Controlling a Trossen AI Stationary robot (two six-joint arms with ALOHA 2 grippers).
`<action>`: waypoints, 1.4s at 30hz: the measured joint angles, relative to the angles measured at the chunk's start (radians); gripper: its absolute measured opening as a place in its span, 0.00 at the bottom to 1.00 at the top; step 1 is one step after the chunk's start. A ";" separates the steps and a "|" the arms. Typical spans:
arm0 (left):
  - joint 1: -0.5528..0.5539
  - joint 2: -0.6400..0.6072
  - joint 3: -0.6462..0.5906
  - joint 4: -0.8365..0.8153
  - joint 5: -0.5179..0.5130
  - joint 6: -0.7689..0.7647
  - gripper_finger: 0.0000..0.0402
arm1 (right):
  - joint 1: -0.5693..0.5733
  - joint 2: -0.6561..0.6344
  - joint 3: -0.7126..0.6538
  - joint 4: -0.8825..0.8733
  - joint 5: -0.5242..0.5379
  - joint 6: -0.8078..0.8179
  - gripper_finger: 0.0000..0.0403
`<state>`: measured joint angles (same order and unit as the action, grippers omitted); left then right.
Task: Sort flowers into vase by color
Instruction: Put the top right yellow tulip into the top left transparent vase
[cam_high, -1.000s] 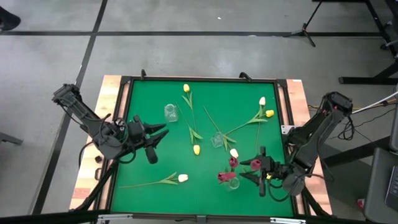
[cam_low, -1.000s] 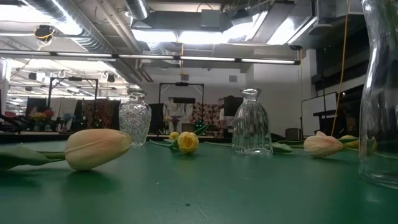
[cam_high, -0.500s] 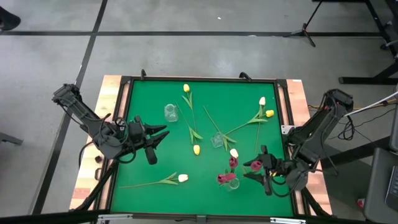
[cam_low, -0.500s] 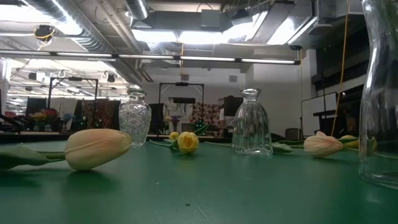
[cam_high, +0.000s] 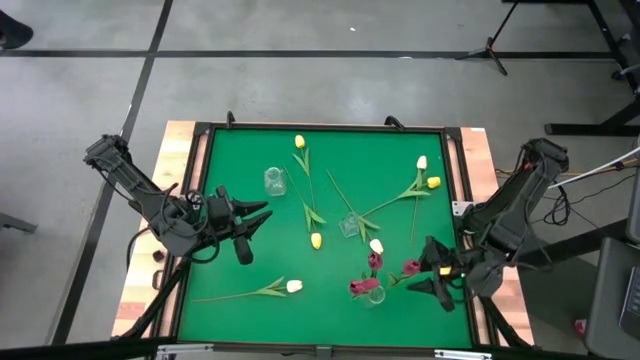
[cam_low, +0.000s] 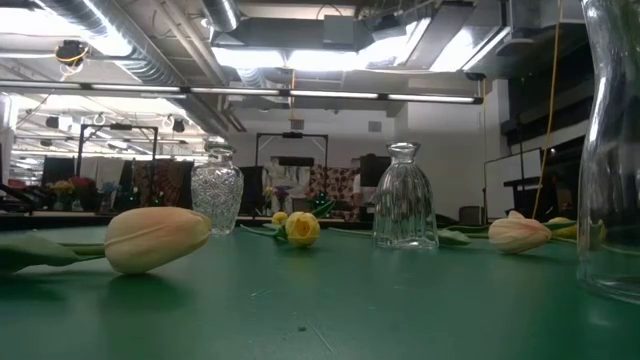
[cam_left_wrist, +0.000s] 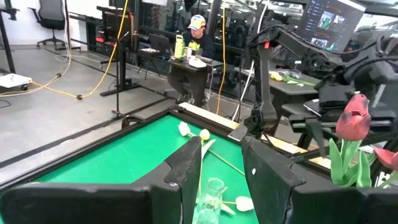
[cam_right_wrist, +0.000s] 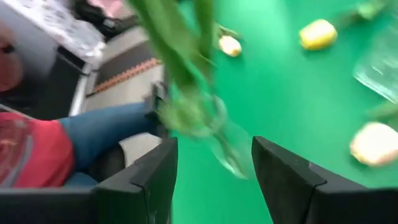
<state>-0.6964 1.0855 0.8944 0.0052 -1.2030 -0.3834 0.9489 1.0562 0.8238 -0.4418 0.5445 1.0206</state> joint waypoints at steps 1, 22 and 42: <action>0.000 0.000 0.000 -0.005 0.000 0.000 0.29 | 0.000 -0.007 0.000 -0.046 0.000 0.042 0.51; 0.162 -0.001 0.000 -0.402 0.364 -0.422 0.29 | -0.182 0.030 0.000 -0.597 0.267 0.687 0.51; 0.282 -0.002 0.000 -0.452 0.617 -0.419 0.29 | -0.879 0.086 0.000 -0.571 -0.150 -0.708 0.51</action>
<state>-0.4145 1.0840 0.8944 -0.4468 -0.5861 -0.8028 0.0704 1.1423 0.8234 -1.0126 0.3942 0.3122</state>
